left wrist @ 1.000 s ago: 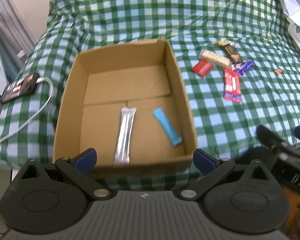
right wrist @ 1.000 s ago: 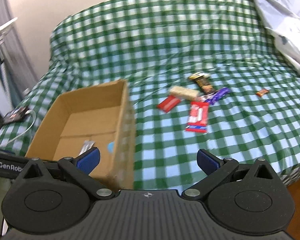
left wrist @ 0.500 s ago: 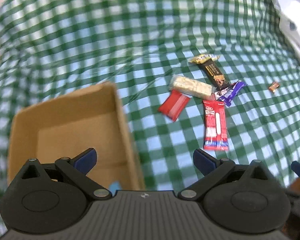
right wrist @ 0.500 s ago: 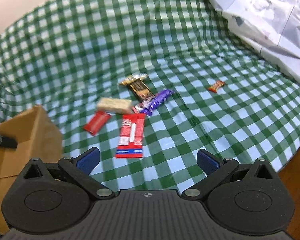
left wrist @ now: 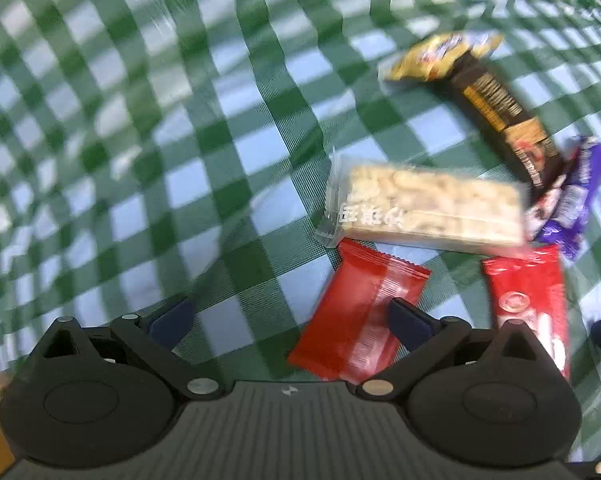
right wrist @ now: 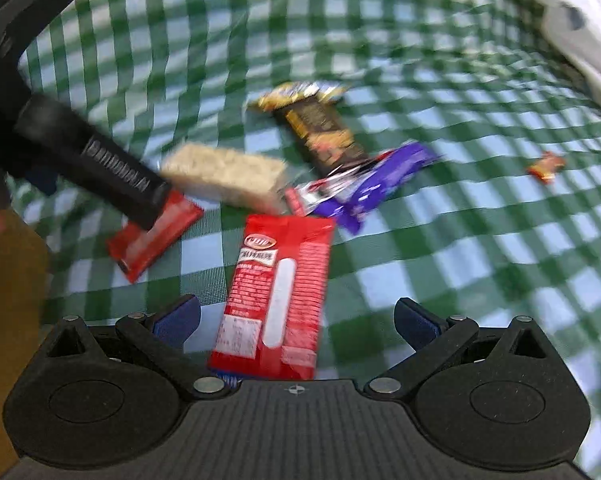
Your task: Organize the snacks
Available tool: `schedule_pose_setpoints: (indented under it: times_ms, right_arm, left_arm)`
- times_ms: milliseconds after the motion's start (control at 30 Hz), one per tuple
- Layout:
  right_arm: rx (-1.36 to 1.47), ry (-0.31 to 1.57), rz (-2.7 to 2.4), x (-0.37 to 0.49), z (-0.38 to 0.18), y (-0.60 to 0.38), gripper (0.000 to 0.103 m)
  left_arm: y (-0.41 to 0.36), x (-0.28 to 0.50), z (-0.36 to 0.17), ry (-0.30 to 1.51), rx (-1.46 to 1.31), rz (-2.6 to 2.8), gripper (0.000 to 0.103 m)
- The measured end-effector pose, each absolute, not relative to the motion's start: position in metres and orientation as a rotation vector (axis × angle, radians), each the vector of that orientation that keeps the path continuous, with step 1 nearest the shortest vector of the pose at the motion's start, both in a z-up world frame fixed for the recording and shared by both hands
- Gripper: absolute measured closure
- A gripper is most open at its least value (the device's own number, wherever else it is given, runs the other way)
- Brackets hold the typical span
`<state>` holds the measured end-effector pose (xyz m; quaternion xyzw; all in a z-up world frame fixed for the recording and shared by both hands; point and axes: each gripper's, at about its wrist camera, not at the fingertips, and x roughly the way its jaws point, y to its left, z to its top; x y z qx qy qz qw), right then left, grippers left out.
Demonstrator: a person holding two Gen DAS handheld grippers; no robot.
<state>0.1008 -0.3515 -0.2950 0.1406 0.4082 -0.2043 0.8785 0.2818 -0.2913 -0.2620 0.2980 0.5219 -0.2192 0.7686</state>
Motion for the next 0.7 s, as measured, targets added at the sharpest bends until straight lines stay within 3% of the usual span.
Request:
schedule_pose_setpoints:
  times_ms: [100, 267, 300, 333, 400, 433, 700]
  right_arm:
    - [0.154, 0.776, -0.445, 0.106, -0.306, -0.338, 0.001]
    - [0.176, 0.74, -0.448, 0.102, -0.309, -0.341, 0.001]
    - [0.176, 0.748, -0.447, 0.102, -0.308, -0.341, 0.004]
    - [0.177, 0.747, -0.432, 0.101, -0.306, -0.339, 0.022]
    - [0.149, 0.737, -0.4, 0.095, -0.298, -0.329, 0.055]
    - [0.149, 0.754, -0.392, 0.094, -0.297, -0.326, 0.057]
    - [0.274, 0.766, -0.451, 0.052, -0.257, -0.336, 0.059]
  left_arm:
    - [-0.285, 0.295, -0.277, 1.223, 0.522, -0.54, 0.0]
    - [-0.274, 0.29, -0.277, 1.172, 0.495, -0.542, 0.0]
    - [-0.274, 0.288, -0.275, 1.172, 0.503, -0.545, 0.01]
    - [-0.273, 0.286, -0.271, 1.176, 0.485, -0.567, 0.02]
    - [-0.274, 0.279, -0.259, 1.149, 0.497, -0.589, 0.085]
    - [-0.274, 0.277, -0.255, 1.155, 0.51, -0.597, 0.092]
    - [-0.248, 0.227, -0.192, 1.098, 0.396, -0.627, 0.095]
